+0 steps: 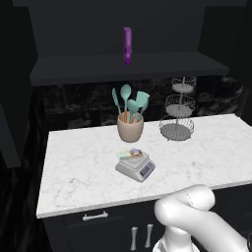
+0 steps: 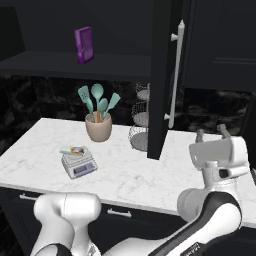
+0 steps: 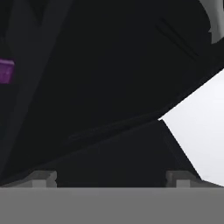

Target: Pick the bar and place it on the digital scale for weighing, and close the cabinet.

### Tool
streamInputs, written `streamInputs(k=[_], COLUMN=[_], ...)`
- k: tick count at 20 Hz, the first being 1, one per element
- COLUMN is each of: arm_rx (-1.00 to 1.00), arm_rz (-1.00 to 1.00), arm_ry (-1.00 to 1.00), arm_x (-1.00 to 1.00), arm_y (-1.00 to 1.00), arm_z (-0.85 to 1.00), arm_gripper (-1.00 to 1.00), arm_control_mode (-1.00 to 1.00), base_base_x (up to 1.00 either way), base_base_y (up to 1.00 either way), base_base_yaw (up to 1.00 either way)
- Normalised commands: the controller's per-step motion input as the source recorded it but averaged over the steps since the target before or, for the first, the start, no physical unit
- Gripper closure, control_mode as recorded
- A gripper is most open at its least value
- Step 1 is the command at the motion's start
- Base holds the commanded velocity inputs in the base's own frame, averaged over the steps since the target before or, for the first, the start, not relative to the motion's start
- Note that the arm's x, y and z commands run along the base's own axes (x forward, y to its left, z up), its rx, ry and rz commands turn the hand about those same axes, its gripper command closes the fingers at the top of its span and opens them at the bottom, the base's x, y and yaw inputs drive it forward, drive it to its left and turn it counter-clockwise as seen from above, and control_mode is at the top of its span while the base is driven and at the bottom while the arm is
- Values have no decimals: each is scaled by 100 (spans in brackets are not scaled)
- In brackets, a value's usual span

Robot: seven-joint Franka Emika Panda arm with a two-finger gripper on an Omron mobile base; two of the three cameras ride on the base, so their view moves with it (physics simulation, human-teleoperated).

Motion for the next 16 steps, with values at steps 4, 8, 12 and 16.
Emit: streamInputs(k=[4,8,12,16], arm_rx=[0,-8,-23,-31], arm_rz=[18,19,14,9], arm_ry=[-21,-14,1,14], arm_x=[-1,-2,-11,0], arm_y=[16,79,100,100], arm_z=[100,97,87,41], arm_gripper=[-100,-100,-100,-100], arm_control_mode=[-100,-100,-100,-100], base_base_x=[0,0,0,0], base_base_y=[0,0,0,0], base_base_yaw=[0,0,0,0])
